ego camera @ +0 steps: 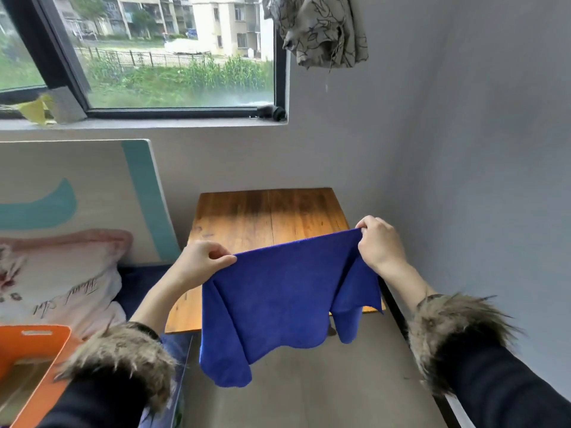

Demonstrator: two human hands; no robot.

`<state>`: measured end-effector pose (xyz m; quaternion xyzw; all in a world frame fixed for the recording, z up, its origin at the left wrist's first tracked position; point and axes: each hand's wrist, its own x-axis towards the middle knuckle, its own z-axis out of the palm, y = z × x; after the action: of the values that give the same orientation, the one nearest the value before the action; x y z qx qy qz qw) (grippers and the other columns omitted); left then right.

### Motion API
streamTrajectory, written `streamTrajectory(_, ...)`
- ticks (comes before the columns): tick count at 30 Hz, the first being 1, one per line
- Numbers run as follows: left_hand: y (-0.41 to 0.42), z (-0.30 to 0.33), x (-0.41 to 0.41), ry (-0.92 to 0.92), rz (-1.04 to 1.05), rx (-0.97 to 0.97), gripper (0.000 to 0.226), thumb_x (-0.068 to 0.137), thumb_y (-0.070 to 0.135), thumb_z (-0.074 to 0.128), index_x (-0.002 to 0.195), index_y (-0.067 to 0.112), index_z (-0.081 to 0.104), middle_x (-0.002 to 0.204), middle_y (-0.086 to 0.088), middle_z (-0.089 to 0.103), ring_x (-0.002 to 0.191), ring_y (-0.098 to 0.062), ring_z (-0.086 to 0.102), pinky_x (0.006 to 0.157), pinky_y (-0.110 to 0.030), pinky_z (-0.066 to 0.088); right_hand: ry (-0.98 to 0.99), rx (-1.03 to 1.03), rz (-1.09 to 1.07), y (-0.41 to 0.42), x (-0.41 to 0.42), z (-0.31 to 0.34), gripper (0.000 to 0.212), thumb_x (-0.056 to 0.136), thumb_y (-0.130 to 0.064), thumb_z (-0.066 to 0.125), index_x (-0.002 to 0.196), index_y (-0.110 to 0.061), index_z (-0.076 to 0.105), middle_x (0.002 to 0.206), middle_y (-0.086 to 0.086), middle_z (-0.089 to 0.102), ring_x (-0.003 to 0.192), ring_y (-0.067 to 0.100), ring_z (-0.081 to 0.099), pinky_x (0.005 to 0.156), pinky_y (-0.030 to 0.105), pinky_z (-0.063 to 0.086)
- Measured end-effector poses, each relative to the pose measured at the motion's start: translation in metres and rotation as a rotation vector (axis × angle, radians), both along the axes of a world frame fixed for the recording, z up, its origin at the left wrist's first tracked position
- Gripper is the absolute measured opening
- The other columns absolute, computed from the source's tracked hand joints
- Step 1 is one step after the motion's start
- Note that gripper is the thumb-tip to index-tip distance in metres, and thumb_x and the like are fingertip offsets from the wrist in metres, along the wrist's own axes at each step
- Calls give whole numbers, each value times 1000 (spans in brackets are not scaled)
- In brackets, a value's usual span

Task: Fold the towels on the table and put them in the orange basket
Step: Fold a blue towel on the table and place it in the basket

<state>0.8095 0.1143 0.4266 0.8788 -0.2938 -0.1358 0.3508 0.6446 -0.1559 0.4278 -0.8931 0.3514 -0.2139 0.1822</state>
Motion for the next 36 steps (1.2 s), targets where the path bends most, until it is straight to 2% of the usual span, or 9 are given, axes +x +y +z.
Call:
streamTrajectory(4, -21, -18, 66, 32, -46, 92, 15, 85, 24, 64, 81, 11, 71, 85, -4, 67, 81, -15, 57, 64, -18, 41, 55, 100, -16, -15, 55, -29, 29, 88, 4, 35, 103, -8, 57, 110, 11, 57, 96, 25, 51, 74, 27, 34)
streamTrajectory(7, -39, -36, 110, 36, -51, 145, 13, 85, 24, 64, 79, 15, 71, 85, -5, 68, 91, -15, 53, 87, -27, 43, 109, 141, -18, -29, 92, -46, 29, 90, 2, 34, 105, -9, 57, 111, 10, 56, 93, 23, 49, 74, 29, 39)
streamTrajectory(8, -46, -41, 122, 43, -51, 156, 13, 86, 22, 63, 81, 14, 72, 86, -5, 69, 89, -15, 53, 88, -27, 43, 126, 153, -22, -34, 104, -52, 29, 90, 1, 34, 105, -9, 57, 111, 10, 56, 93, 23, 50, 74, 30, 41)
streamTrajectory(10, -60, -52, 146, 54, -42, 161, 15, 87, 18, 61, 87, 8, 72, 90, -7, 68, 85, -15, 55, 71, -19, 42, 154, 163, -25, -48, 129, -64, 29, 91, 0, 34, 104, -10, 58, 110, 10, 57, 90, 23, 49, 74, 30, 42)
streamTrajectory(11, -67, -59, 158, 50, -35, 161, 16, 87, 17, 61, 90, 6, 72, 92, -7, 68, 85, -16, 55, 66, -20, 40, 166, 165, -26, -55, 142, -70, 29, 92, 0, 34, 103, -10, 58, 110, 10, 58, 90, 22, 48, 74, 30, 41)
streamTrajectory(19, -146, -107, 262, 110, 57, 184, 14, 88, 18, 60, 88, 8, 70, 85, -3, 65, 84, -17, 57, 71, -25, 39, 262, 181, -9, -133, 256, -121, 33, 88, 3, 35, 105, -8, 61, 113, 13, 58, 102, 29, 53, 75, 27, 35)
streamTrajectory(24, -218, -128, 333, 102, 68, 202, 11, 88, 17, 60, 85, 13, 70, 84, 1, 64, 85, -14, 55, 74, -22, 37, 270, 185, -17, -195, 318, -148, 34, 87, 5, 36, 106, -7, 61, 111, 14, 60, 100, 30, 54, 78, 29, 39)
streamTrajectory(28, -257, -154, 374, 72, 160, 209, 18, 89, 14, 53, 95, 13, 70, 99, -2, 68, 92, -18, 58, 79, -22, 38, 274, 195, -14, -232, 358, -165, 37, 87, 6, 36, 113, -5, 60, 118, 17, 55, 110, 33, 48, 89, 33, 38)
streamTrajectory(36, -214, -230, 380, 277, 214, 391, 24, 90, 11, 53, 111, 9, 64, 117, -11, 63, 105, -26, 59, 88, -28, 41, 458, 323, 214, -195, 385, -223, 34, 96, -15, 42, 129, -10, 49, 133, 11, 49, 123, 30, 41, 101, 39, 33)
